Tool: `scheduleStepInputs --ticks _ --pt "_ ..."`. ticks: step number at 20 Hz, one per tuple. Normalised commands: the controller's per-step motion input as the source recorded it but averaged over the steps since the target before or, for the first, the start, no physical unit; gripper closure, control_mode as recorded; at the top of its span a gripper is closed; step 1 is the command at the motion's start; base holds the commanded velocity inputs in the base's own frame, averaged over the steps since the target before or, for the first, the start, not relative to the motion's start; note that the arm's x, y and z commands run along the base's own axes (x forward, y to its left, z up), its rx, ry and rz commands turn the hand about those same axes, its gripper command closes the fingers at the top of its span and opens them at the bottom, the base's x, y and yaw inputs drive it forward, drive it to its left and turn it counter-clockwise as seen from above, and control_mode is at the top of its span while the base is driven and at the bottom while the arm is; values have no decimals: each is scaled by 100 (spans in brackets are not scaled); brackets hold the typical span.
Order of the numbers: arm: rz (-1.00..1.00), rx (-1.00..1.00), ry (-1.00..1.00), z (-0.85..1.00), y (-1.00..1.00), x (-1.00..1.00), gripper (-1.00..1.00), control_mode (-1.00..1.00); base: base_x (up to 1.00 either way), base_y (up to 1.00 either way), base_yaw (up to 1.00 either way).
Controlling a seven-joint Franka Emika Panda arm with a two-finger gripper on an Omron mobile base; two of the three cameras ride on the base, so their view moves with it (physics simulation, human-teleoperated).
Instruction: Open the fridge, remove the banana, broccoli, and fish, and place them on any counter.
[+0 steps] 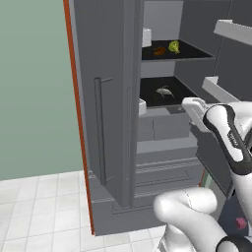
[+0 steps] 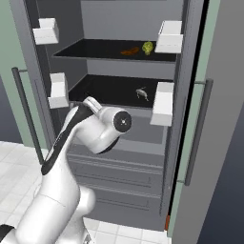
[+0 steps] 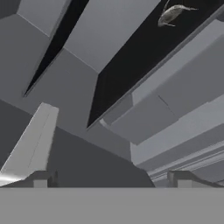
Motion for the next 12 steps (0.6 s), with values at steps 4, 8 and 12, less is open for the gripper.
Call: scheduleStepInputs --ticks 4,8,12 --pt "0 0 7 -27 18 100 -100 -100 0 0 0" --pt "3 0 1 -2 20 80 -100 -100 0 0 0" --pt "14 0 0 0 36 22 -100 -100 0 0 0"
